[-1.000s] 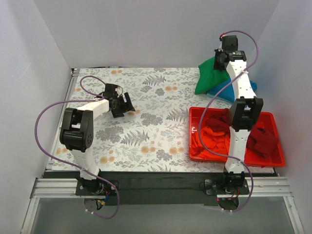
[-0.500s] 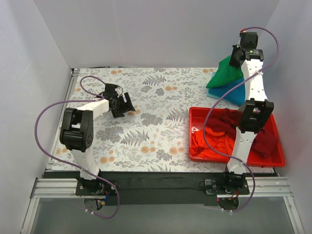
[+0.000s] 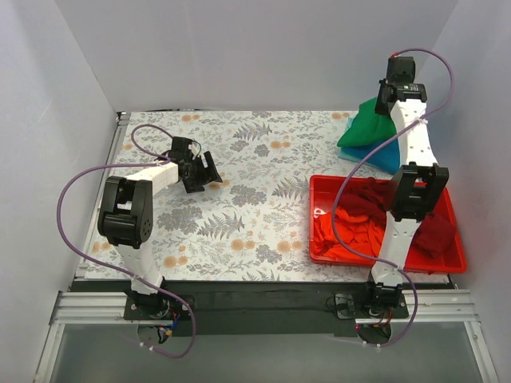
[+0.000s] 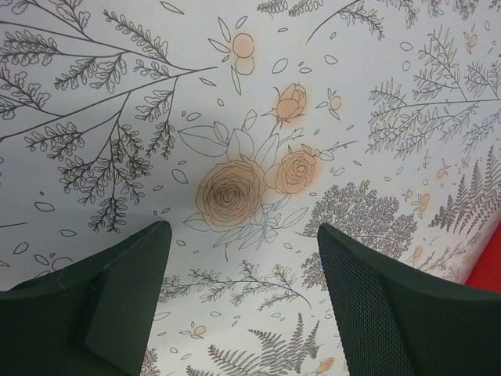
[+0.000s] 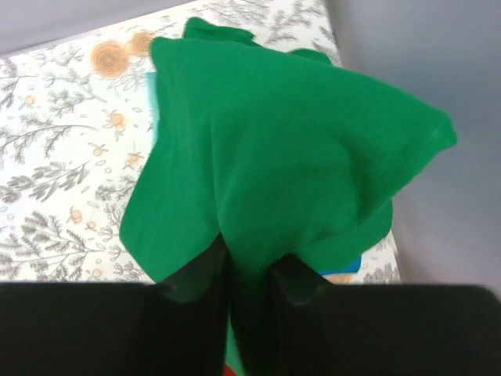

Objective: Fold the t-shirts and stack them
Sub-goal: Neatly place the folded tshirt to the corner, then reset both grippers

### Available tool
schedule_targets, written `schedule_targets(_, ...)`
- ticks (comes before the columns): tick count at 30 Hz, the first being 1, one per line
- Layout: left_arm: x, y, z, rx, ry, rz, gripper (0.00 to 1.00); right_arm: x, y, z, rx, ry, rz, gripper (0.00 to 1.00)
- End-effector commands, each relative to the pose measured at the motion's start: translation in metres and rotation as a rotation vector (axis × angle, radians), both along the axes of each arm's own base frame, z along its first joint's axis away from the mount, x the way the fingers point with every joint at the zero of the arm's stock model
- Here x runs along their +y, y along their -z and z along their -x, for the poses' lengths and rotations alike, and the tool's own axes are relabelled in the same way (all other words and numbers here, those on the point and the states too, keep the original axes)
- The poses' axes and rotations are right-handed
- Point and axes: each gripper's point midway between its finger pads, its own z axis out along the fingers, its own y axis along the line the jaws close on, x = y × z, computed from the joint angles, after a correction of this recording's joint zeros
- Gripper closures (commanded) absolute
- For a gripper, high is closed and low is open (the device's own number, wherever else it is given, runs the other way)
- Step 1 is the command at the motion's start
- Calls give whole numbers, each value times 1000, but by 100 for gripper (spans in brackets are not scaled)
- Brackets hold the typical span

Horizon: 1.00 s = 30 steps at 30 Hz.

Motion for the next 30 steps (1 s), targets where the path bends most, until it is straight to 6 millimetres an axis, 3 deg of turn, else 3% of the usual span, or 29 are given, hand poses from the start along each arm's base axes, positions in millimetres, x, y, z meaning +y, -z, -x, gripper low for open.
schedule_targets(1,-1,6,10,49,11,9,25,-25,-55,14,-113,131,116,60)
schedule_targets(2,-1,4,9,44,10,12,25,-34,-56,18,-108,185,159,10)
schedule_targets(3,-1,5,10,47,11,13,25,-36,-56,20,-106,206,171,2)
schedule_targets(7,-1,2,11,39,13,15,25,-42,-54,30,-105,279,178,2)
schedule_targets(15,-4,-19,6,-35,33,30,25,-17,-62,44,-173,234,93,2)
schedule_targets(16,-4,-23,6,-51,35,27,25,-16,-59,54,-164,226,88,2)
schedule_targets(17,-3,-31,6,-78,32,22,25,3,-59,55,-171,180,74,2)
schedule_targets(18,-3,-35,6,-103,37,14,25,9,-58,58,-182,167,63,2)
schedule_targets(19,-3,-40,6,-122,39,11,25,20,-70,67,-214,139,41,2)
schedule_targets(20,-1,-48,7,-151,34,-1,25,28,-53,75,-177,121,36,2)
schedule_targets(21,-3,-53,8,-173,43,-9,25,34,-53,80,-188,103,21,2)
schedule_targets(22,-2,-58,9,-193,42,-21,25,47,-66,91,-220,66,1,2)
schedule_targets(23,1,-67,11,-225,31,-45,25,56,-47,100,-183,35,-9,2)
schedule_targets(26,-5,-90,17,-305,44,-86,25,89,-53,130,-216,-77,-70,2)
schedule_targets(27,-7,-93,22,-318,42,-105,25,98,-35,140,-188,-109,-81,2)
schedule_targets(29,-11,-115,31,-369,38,-82,25,124,-44,164,-225,-191,-121,2)
schedule_targets(30,-14,-120,36,-381,43,-69,25,132,-28,175,-196,-215,-129,2)
